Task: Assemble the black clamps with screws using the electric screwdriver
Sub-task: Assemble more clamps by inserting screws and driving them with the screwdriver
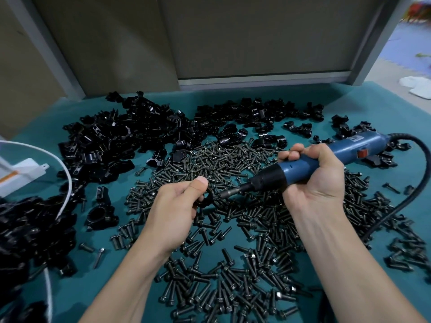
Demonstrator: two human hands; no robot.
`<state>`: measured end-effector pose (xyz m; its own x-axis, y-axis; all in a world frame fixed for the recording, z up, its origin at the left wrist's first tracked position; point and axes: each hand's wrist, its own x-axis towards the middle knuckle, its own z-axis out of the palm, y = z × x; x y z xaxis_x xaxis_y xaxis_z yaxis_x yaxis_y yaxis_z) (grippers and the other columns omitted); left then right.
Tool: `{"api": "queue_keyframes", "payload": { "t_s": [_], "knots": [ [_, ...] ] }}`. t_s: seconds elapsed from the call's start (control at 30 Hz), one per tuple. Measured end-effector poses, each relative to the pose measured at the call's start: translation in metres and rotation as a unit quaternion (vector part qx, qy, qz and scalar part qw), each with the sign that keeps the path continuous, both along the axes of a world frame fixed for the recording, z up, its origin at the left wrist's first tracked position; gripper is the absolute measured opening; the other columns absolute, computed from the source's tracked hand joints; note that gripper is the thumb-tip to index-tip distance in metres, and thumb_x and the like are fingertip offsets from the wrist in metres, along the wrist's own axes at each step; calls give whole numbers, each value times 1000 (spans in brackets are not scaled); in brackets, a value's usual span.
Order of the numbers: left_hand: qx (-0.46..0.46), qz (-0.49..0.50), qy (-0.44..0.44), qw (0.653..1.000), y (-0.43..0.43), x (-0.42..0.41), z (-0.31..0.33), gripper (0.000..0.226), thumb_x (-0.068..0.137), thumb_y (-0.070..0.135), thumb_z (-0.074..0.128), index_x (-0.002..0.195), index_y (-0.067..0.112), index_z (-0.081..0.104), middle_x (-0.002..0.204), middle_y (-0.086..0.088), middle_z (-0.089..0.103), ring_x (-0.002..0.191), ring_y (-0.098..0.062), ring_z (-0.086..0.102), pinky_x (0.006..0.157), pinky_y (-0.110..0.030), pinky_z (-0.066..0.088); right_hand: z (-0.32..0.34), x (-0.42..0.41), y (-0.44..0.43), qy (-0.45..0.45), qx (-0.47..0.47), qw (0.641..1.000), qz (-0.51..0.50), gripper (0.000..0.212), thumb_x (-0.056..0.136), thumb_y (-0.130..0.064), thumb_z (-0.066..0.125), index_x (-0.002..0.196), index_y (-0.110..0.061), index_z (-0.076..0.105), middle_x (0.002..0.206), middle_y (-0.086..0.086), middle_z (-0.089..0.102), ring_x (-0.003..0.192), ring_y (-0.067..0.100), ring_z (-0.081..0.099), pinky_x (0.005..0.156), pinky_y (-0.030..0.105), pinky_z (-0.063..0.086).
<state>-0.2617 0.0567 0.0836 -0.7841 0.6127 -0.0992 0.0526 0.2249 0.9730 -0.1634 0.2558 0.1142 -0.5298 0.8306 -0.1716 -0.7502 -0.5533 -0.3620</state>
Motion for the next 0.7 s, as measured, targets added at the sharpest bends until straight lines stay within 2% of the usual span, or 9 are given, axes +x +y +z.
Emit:
{"api": "queue_keyframes", "payload": {
  "t_s": [0.1, 0.2, 0.27, 0.37, 0.47, 0.6, 0.7],
  "knots": [
    [1, 7, -6, 1000, 0, 0, -1, 46, 85, 67, 56, 61, 29, 62, 68, -4, 25, 50, -16, 20, 40, -6, 34, 0, 1, 1, -2, 1, 1000, -2, 26, 89, 8, 43, 105, -12, 42, 68, 7, 54, 51, 15, 48, 61, 29, 51],
    [4, 7, -10, 1000, -1, -2, -1, 49, 88, 69, 58, 61, 28, 61, 70, -7, 25, 51, -17, 20, 40, -8, 32, -1, 1, 3, 1, -2, 1000, -5, 28, 88, 8, 43, 108, -12, 42, 68, 7, 54, 51, 15, 48, 62, 29, 51],
    [11, 9, -20, 1000, -1, -2, 0, 51, 86, 74, 61, 62, 28, 59, 66, -4, 25, 53, -17, 19, 42, -16, 23, -1, 1, 4, 4, -6, 1000, -7, 28, 88, 8, 44, 109, -12, 42, 68, 7, 55, 51, 15, 48, 63, 29, 51],
    [35, 13, -44, 998, -1, -2, 1, 44, 82, 68, 58, 64, 28, 58, 66, -2, 24, 57, -18, 17, 51, -30, 12, -2, 3, 6, 7, -15, 1000, -7, 24, 88, 8, 45, 102, -11, 43, 68, 7, 56, 51, 15, 48, 63, 29, 52],
    [51, 23, -50, 997, -1, -2, 1, 51, 90, 67, 63, 72, 20, 58, 66, -1, 28, 52, -14, 22, 48, -28, 14, -3, 5, 8, 2, -22, 1000, -6, 22, 88, 8, 46, 99, -11, 44, 68, 7, 56, 52, 16, 49, 64, 29, 53],
    [95, 39, -92, 990, -2, 0, 4, 42, 104, 45, 55, 77, 12, 55, 62, 2, 35, 46, -9, 26, 44, -21, 17, -1, 7, 10, -15, -32, 999, -3, 33, 86, 10, 49, 110, -13, 45, 71, 8, 56, 54, 16, 50, 66, 30, 53],
    [113, 38, -129, 984, -4, 1, 8, 44, 105, 48, 52, 75, 16, 52, 57, 4, 31, 46, -12, 22, 54, -31, 15, 2, 8, 9, -70, -22, 997, 22, 39, 85, 9, 54, 115, -14, 46, 73, 10, 57, 57, 17, 54, 70, 34, 56]
  ]
}}
